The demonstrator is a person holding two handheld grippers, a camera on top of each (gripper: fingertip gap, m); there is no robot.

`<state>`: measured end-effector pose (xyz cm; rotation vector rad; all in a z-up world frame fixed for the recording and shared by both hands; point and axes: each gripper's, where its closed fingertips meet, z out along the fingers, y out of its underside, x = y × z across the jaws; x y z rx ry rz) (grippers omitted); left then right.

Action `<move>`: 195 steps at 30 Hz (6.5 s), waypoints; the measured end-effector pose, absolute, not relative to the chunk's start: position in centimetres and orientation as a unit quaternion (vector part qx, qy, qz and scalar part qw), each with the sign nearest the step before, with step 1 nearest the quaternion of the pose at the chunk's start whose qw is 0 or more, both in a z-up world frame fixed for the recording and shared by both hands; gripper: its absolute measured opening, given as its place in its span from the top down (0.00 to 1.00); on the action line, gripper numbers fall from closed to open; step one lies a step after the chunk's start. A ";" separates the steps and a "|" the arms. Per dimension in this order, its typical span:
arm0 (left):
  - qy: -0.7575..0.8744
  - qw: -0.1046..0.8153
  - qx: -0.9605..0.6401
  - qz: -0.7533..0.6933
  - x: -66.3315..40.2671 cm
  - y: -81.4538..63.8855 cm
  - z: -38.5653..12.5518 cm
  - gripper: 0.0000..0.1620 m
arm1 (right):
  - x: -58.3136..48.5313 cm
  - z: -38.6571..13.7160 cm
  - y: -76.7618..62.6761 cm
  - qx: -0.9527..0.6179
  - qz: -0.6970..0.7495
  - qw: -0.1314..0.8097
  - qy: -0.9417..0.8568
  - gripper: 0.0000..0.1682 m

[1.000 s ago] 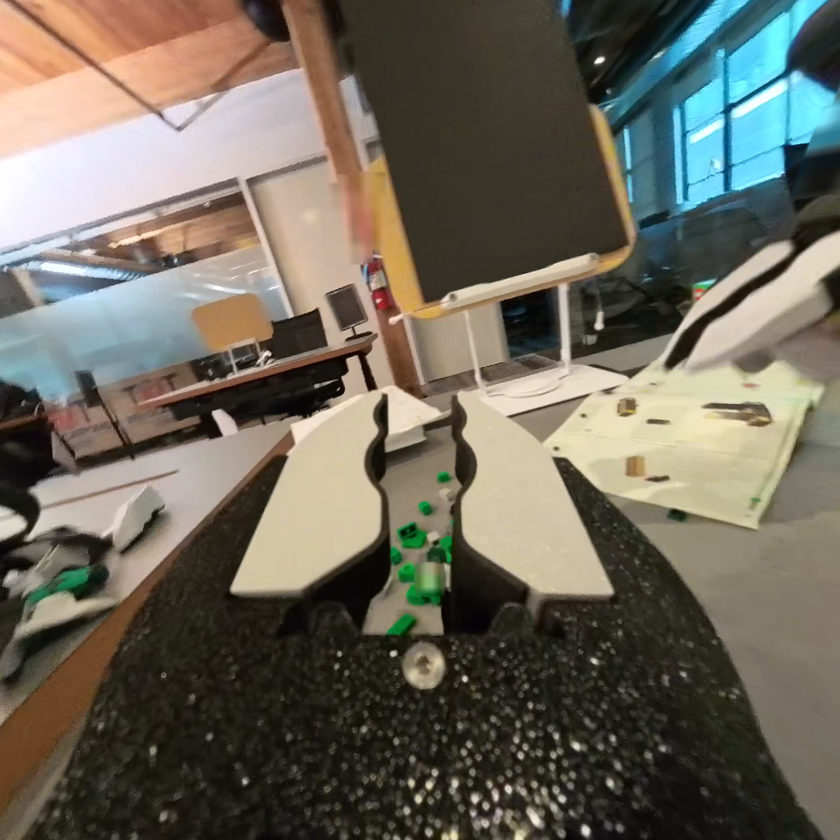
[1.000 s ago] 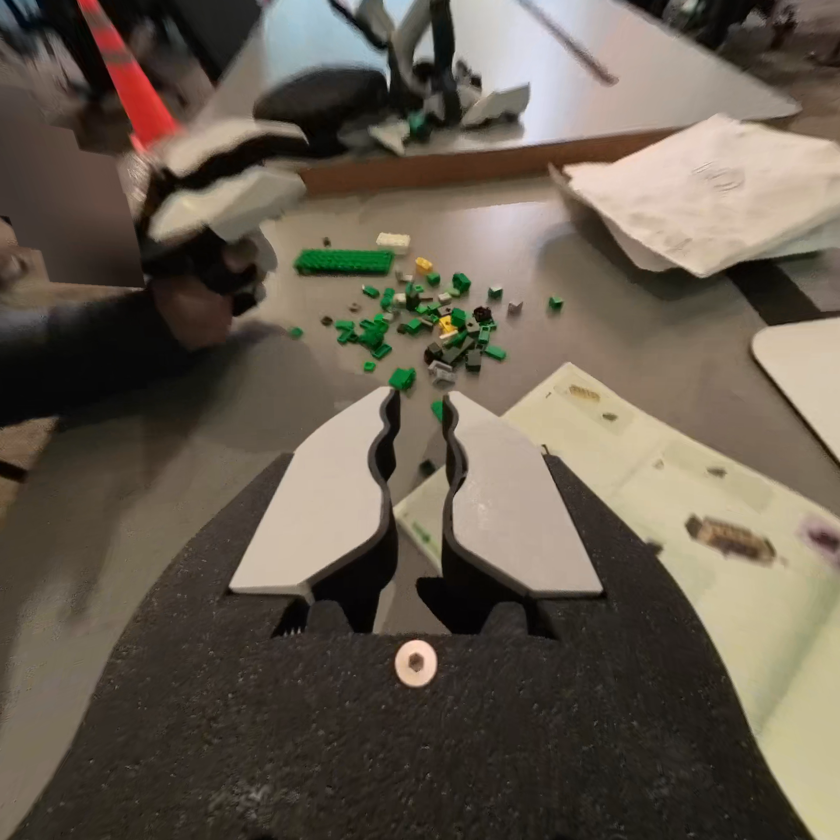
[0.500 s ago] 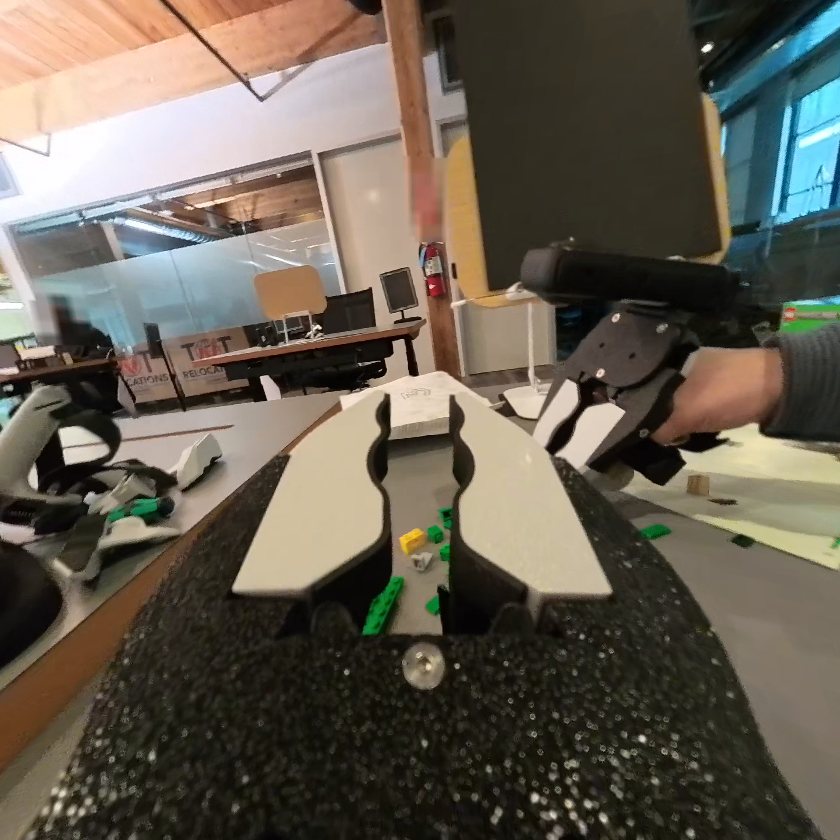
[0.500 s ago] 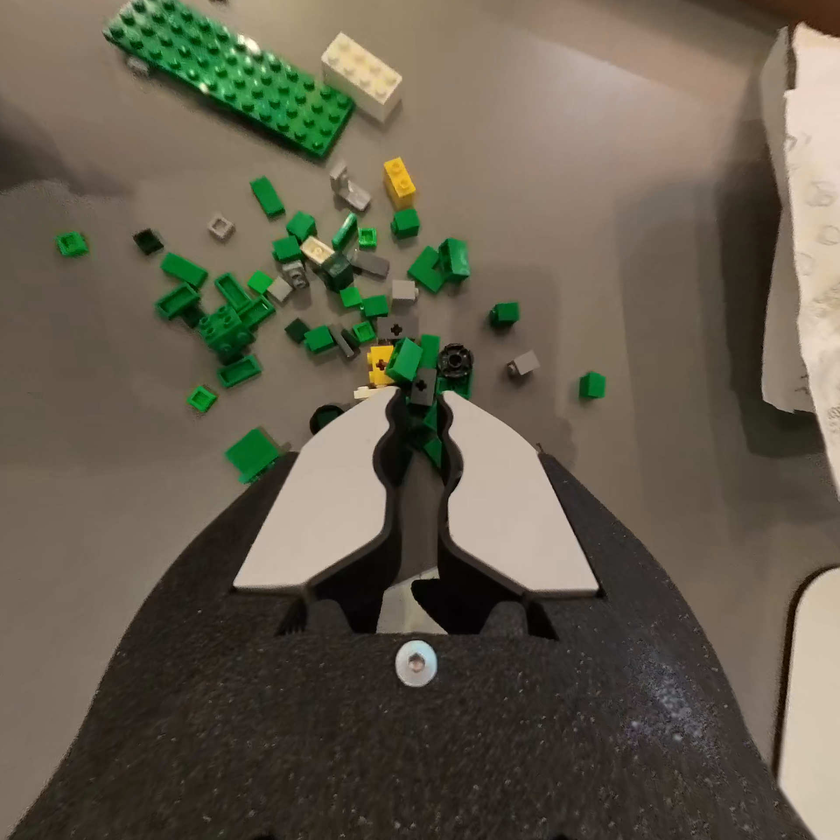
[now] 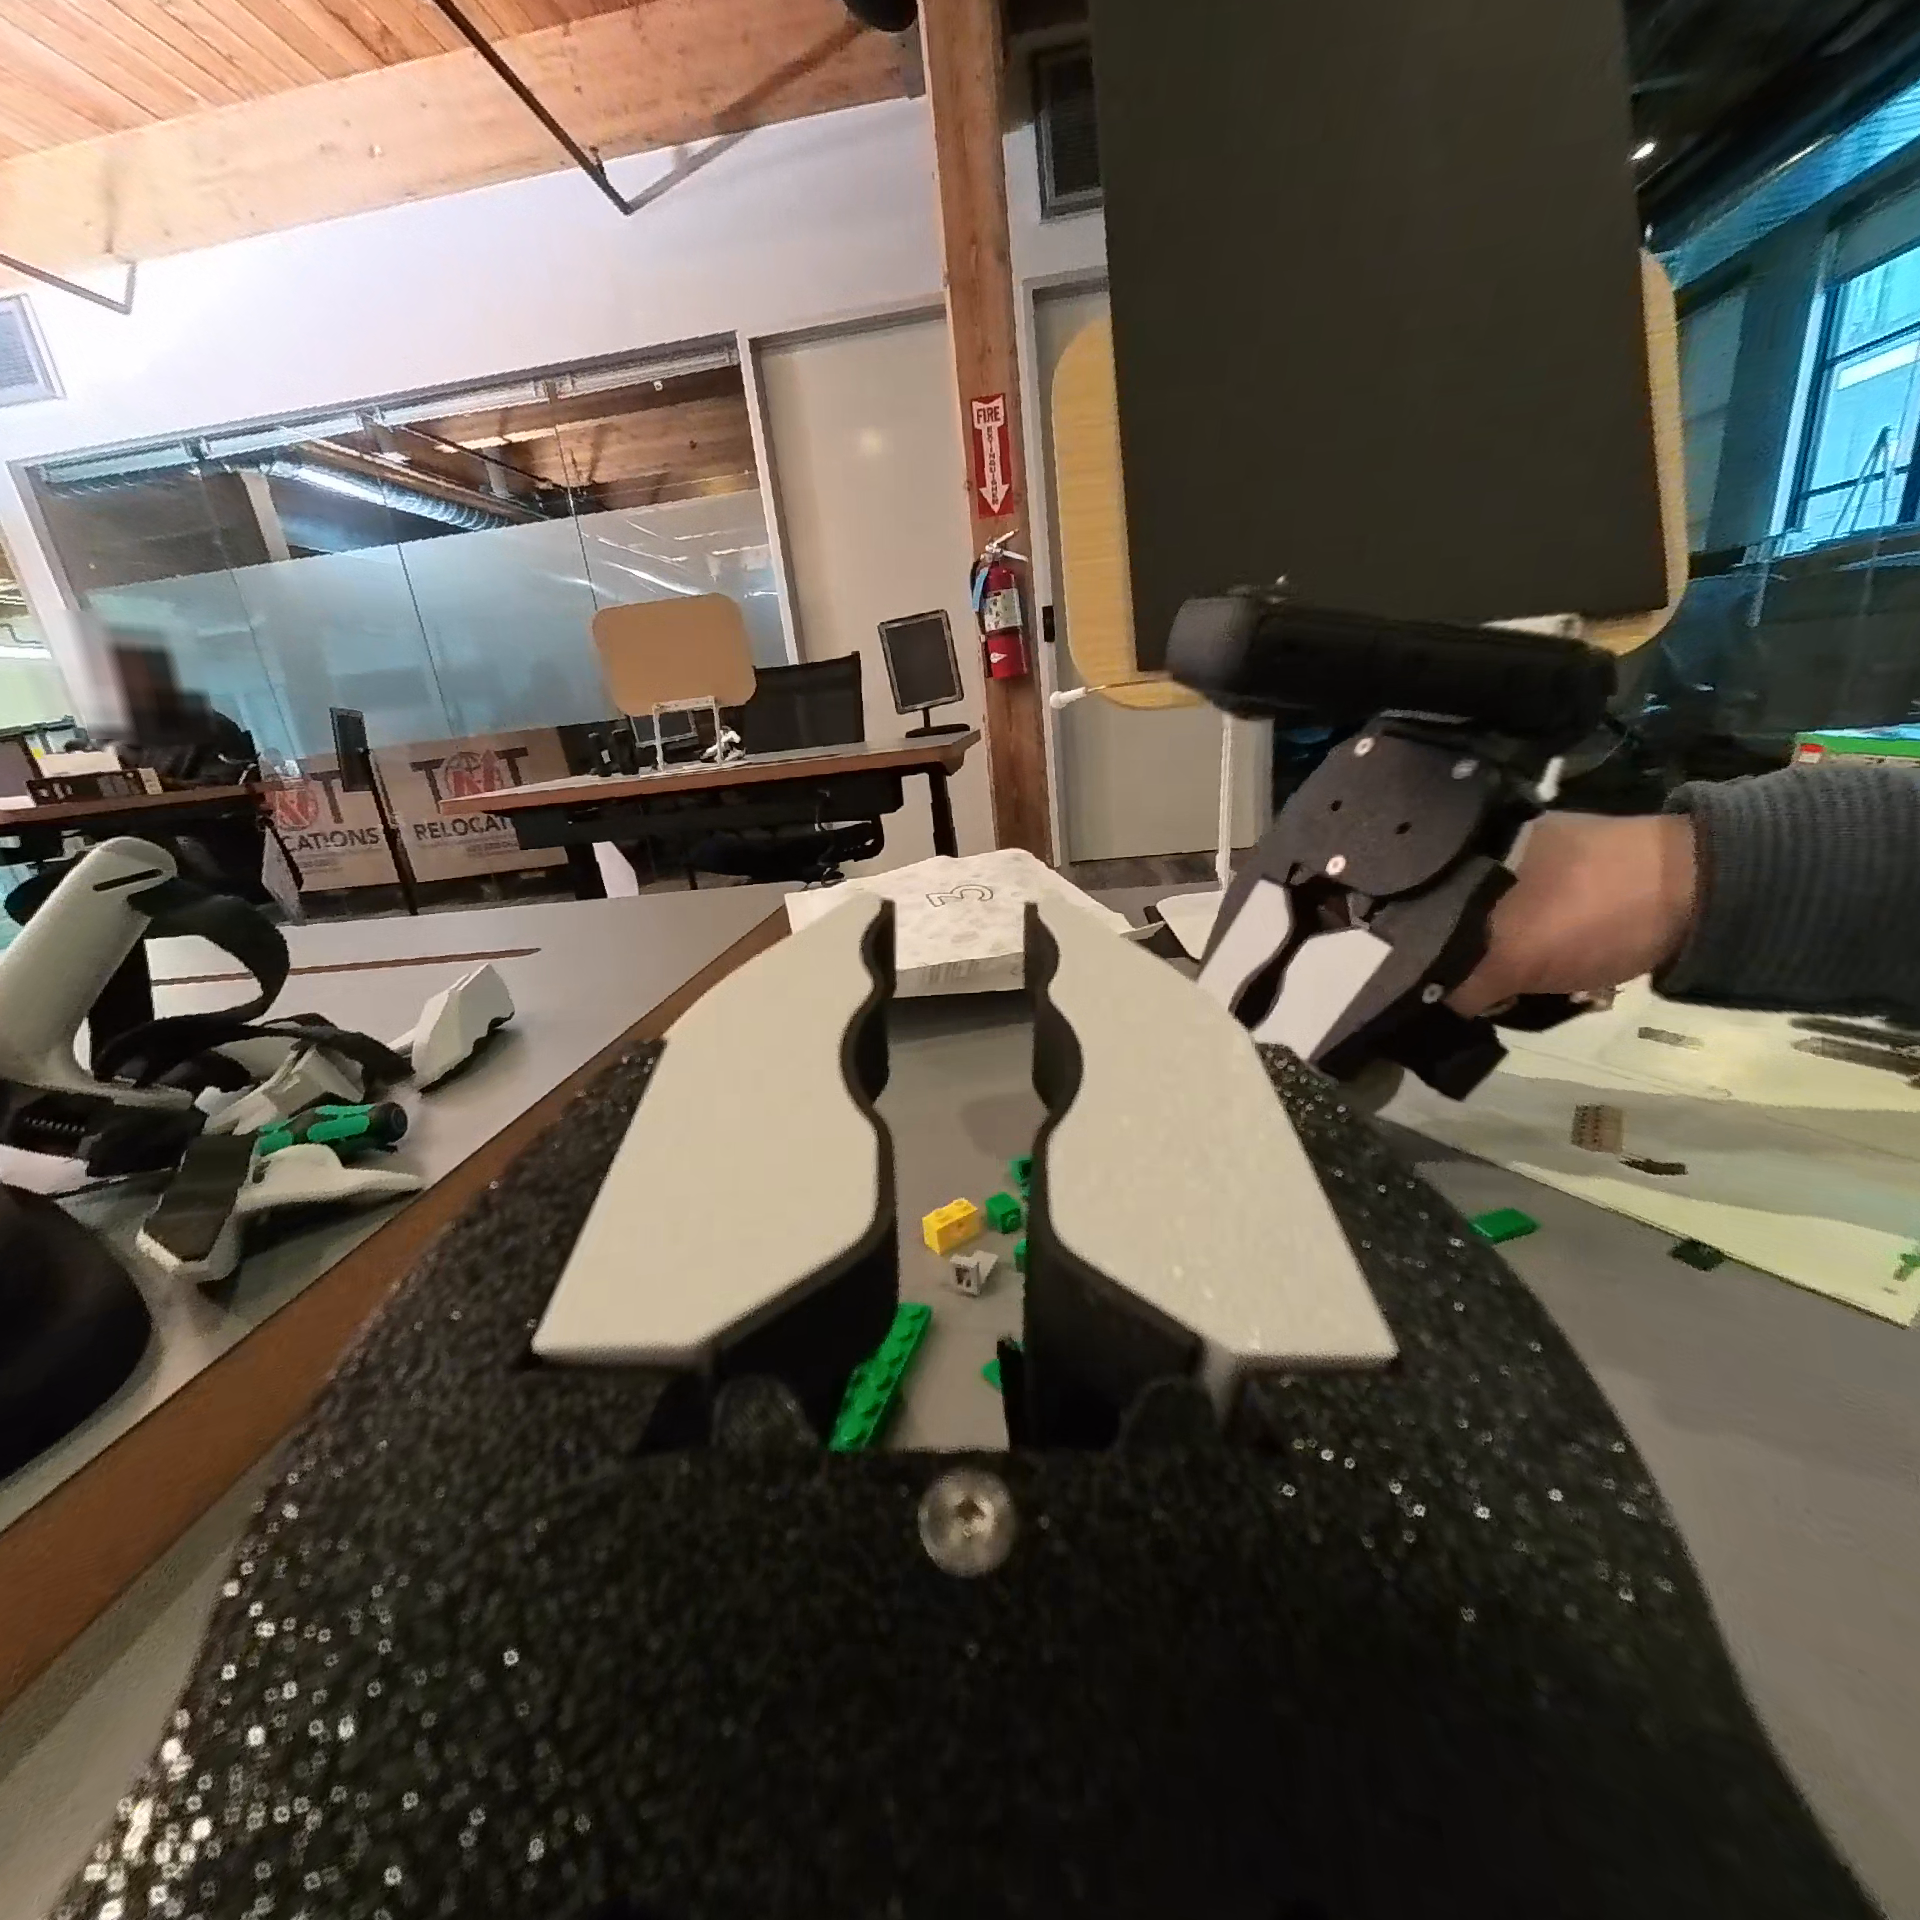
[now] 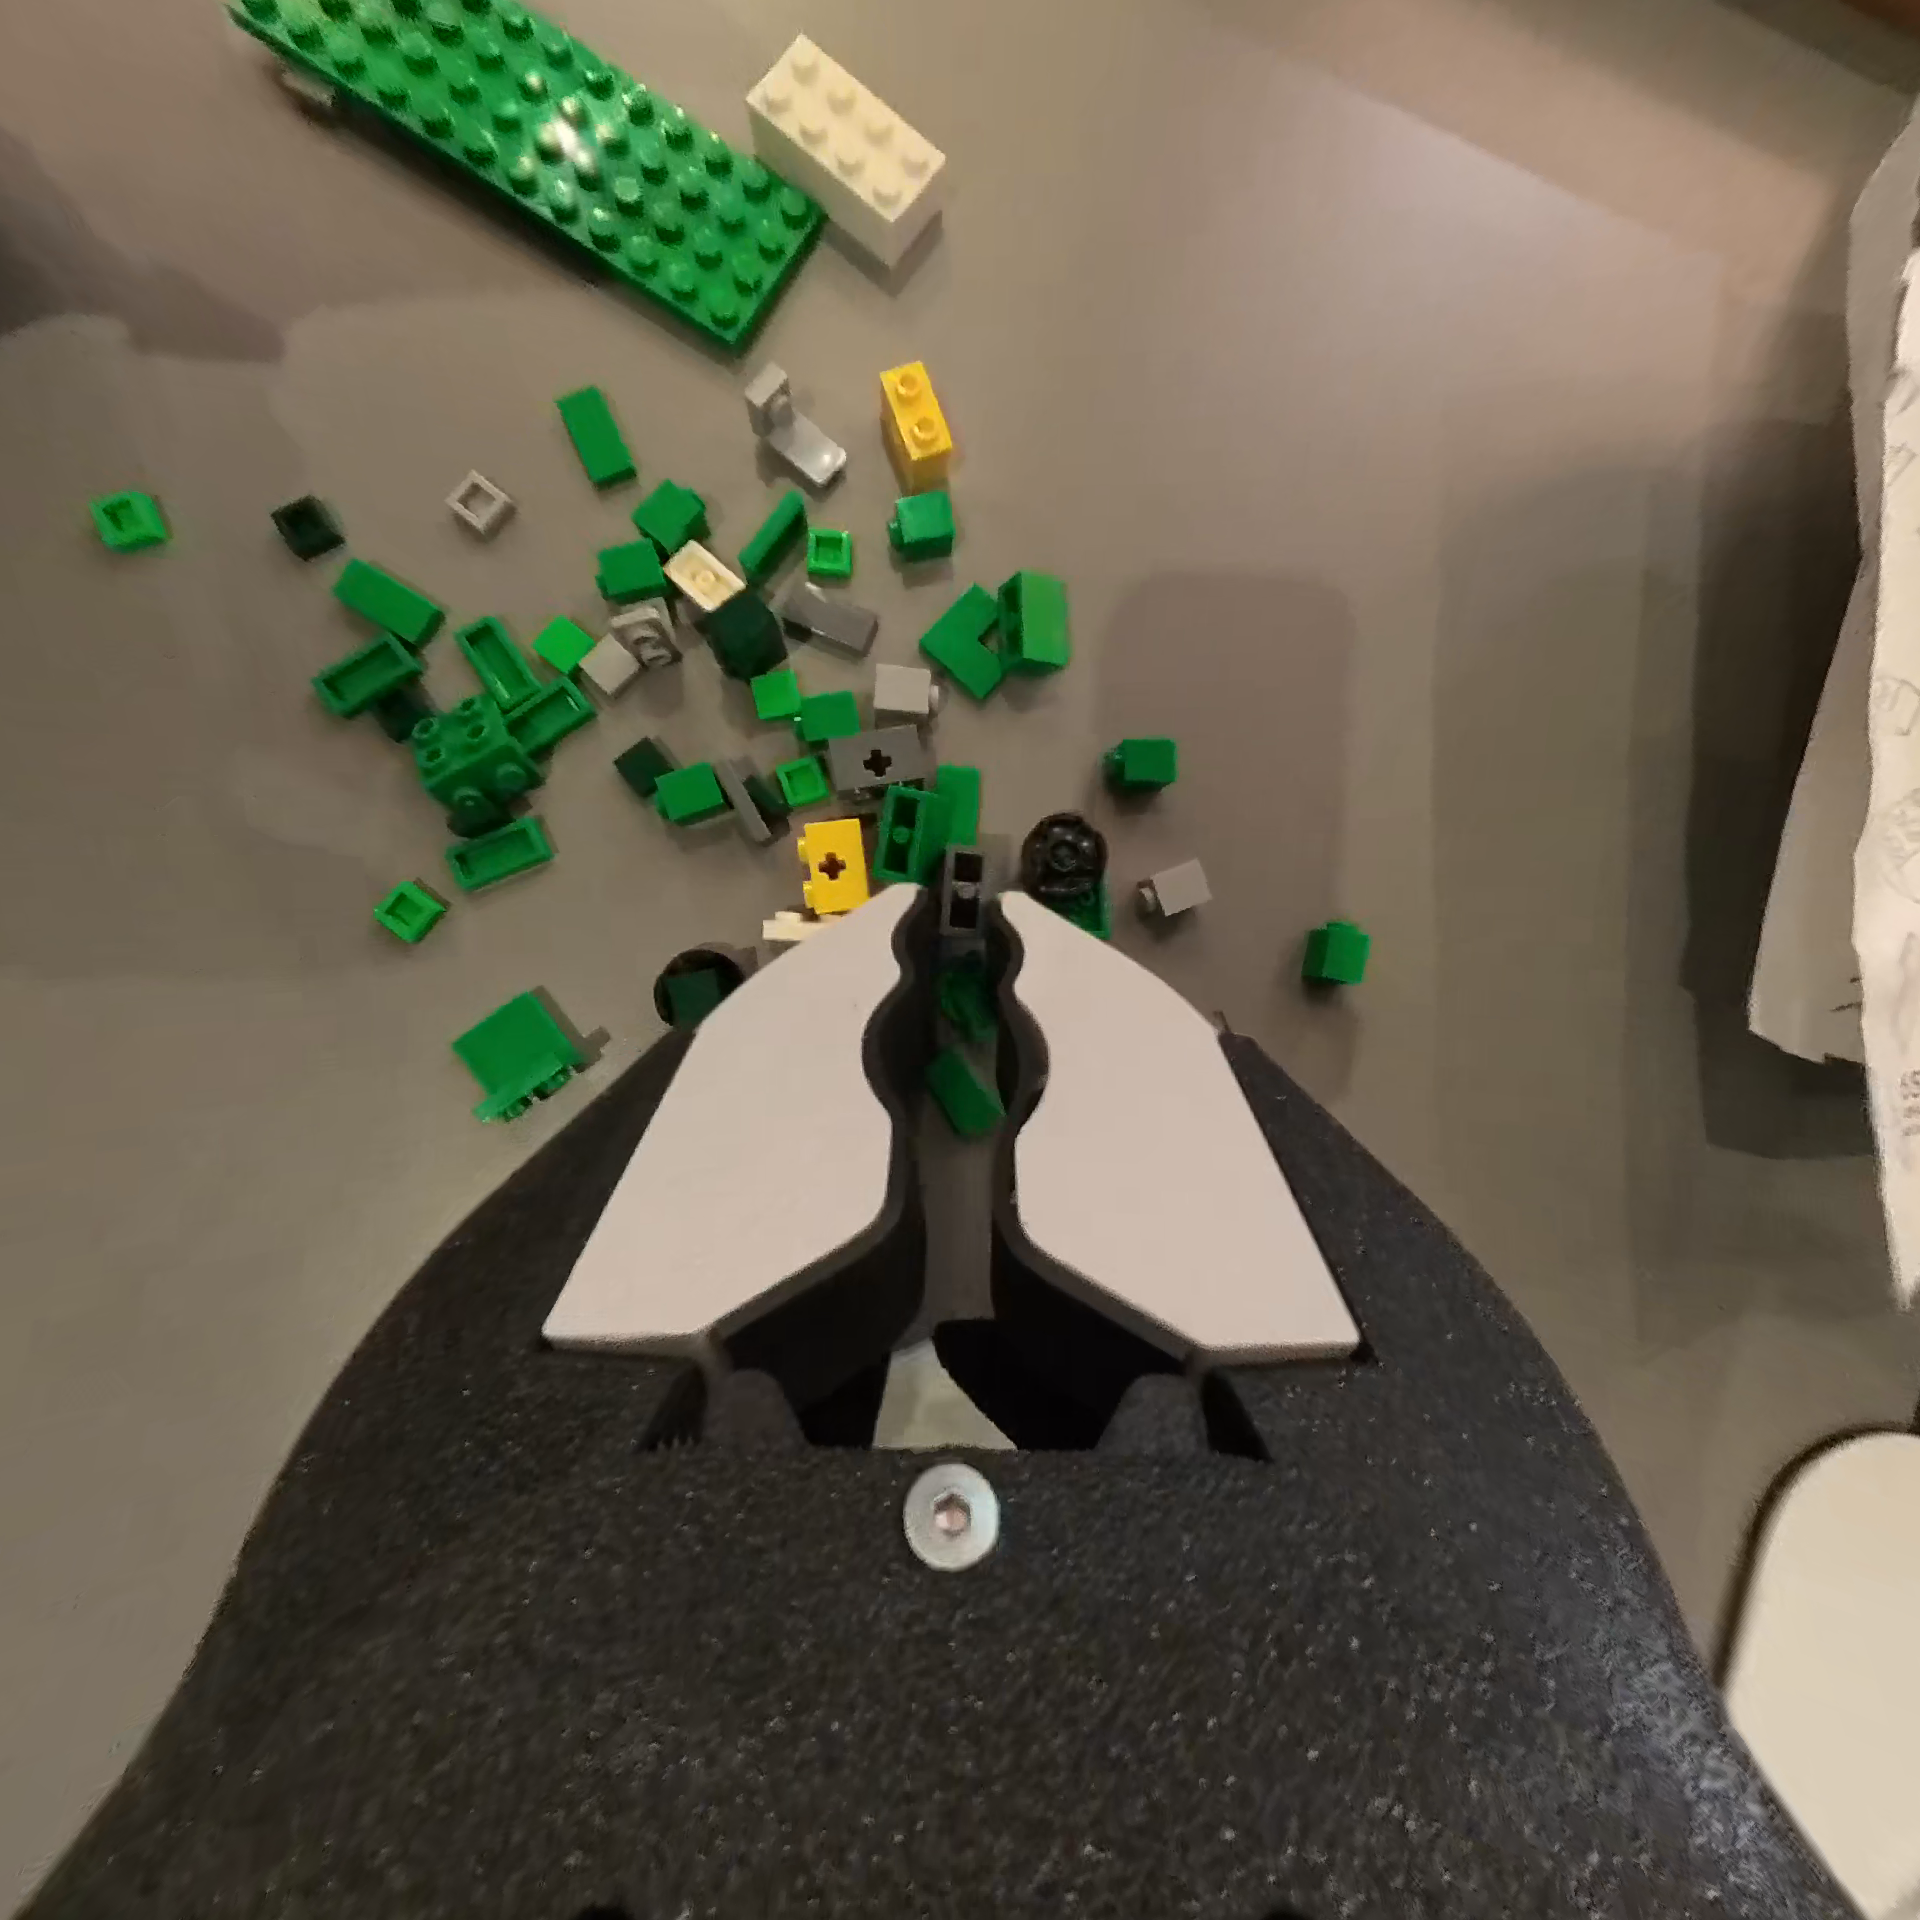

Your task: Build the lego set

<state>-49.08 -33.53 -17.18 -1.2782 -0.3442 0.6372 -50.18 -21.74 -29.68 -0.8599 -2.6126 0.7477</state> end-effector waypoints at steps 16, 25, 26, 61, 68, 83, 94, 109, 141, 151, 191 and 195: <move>-0.142 0.747 -0.588 0.277 -48.5 -33.1 -17.2 0.86 | -26.6 -28.0 -21.7 -0.266 0.241 0.059 -0.931 0.95; -0.150 0.735 -0.603 0.271 -48.7 -32.7 -17.8 0.86 | -20.8 -29.9 -19.9 -0.364 0.231 0.109 -0.896 0.94; -0.151 0.734 -0.603 0.273 -48.8 -32.7 -17.9 0.86 | -20.8 -29.8 -19.8 -0.367 0.231 0.110 -0.894 0.89; -0.130 0.717 -0.626 0.276 -48.7 -31.4 -18.5 0.86 | -50.7 -30.0 -24.6 -0.159 0.235 0.099 -0.954 0.91; -0.123 0.718 -0.629 0.272 -48.4 -31.3 -18.5 0.86 | -48.2 -26.3 -24.7 -0.159 0.268 0.128 -0.942 0.90; -0.131 0.740 -0.613 0.243 -48.0 -31.8 -18.1 0.86 | -23.1 -25.4 -17.2 -0.282 0.239 0.247 -0.896 0.91; -0.095 0.724 -0.634 0.254 -46.9 -30.6 -18.4 0.86 | -17.1 -29.2 -14.8 -0.365 0.216 0.202 -0.883 0.91; -0.058 0.678 -0.672 0.291 -46.9 -28.8 -19.6 0.87 | -16.6 -27.8 -13.1 -0.387 0.256 0.262 -0.846 0.91; -0.060 0.601 -0.722 0.338 -48.3 -28.1 -21.7 0.88 | -16.8 -29.2 -10.6 -0.428 0.286 0.305 -0.802 0.91; -0.055 0.607 -0.719 0.333 -48.1 -28.0 -21.6 0.88 | -16.6 -29.9 -11.1 -0.438 0.246 0.268 -0.822 0.90; -0.226 0.704 -0.591 0.323 -51.6 -35.4 -18.2 0.89 | -33.4 -23.5 -27.8 -0.349 0.462 0.294 -0.760 0.87; -0.212 0.712 -0.593 0.310 -51.2 -34.9 -18.2 0.89 | -33.0 -24.5 -30.1 -0.322 0.447 0.350 -0.758 0.87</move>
